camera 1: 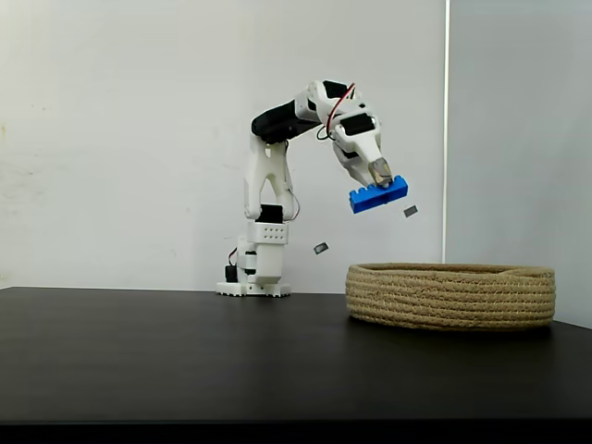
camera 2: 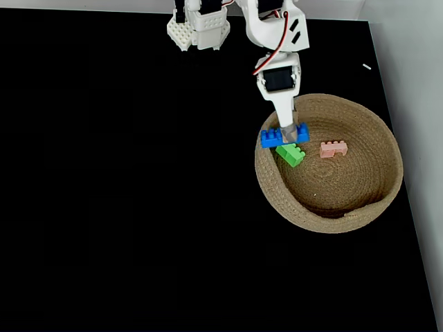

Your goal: Place the lego blocks in the tray

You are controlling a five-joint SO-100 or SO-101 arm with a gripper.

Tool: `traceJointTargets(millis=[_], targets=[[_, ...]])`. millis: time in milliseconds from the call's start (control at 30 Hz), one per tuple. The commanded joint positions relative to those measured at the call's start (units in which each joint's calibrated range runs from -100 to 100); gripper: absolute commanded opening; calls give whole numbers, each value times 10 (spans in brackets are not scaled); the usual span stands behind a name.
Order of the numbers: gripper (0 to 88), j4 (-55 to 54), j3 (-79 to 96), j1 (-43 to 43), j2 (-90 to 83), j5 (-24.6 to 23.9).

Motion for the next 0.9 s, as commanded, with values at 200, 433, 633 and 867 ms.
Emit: traceJointTargets(millis=[200, 433, 633, 867], targets=[[293, 3, -40, -2, -12, -21], [333, 1, -41, 6, -12, -13], [336, 26, -60, 48, -18, -25], [2, 68, -34, 155, -76, -38]])
